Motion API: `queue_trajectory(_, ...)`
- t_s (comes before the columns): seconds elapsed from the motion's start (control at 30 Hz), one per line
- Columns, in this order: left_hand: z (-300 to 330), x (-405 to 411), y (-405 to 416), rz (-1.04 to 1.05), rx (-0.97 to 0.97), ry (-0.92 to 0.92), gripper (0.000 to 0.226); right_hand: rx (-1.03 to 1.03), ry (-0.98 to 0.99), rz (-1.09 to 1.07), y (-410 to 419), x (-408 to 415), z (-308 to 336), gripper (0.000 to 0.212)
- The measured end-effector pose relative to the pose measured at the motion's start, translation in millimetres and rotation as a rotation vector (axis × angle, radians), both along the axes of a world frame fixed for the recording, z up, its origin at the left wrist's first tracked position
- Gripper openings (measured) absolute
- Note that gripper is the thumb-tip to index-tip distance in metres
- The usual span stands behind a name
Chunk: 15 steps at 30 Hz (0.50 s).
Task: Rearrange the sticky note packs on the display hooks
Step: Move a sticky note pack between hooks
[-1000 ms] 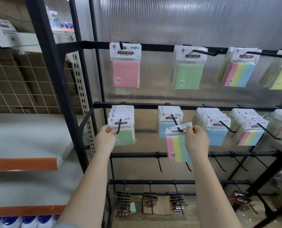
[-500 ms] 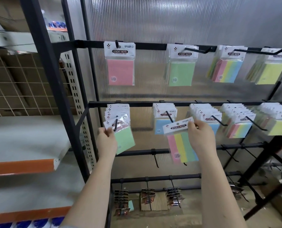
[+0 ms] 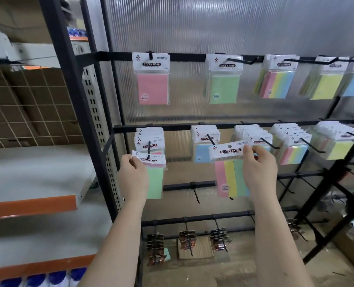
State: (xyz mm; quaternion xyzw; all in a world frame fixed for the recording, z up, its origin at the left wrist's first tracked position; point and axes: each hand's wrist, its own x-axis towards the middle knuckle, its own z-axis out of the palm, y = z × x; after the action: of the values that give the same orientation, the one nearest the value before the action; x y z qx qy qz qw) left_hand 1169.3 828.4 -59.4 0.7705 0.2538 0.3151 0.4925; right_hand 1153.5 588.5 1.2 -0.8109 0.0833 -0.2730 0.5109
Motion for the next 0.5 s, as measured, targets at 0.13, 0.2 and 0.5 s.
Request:
queue_trajectory(0.13, 7.8, -12.8, -1.3, 0.035, 0.086, 0.036, 0.019, 0.011, -0.005, 0.016, -5.3, -3.0, 3.4, 0.034)
queue_trajectory(0.2, 13.0, -18.0, -4.5, 0.056, 0.126, 0.034, 0.02, 0.027, -0.022, 0.026, -10.6, -4.8, 4.6, 0.034)
queue_trajectory(0.5, 40.2, -31.2, -64.5, 0.043, 0.092, -0.075, 0.018, -0.048, -0.12, 0.115, -72.1, -17.3, 17.2, 0.044)
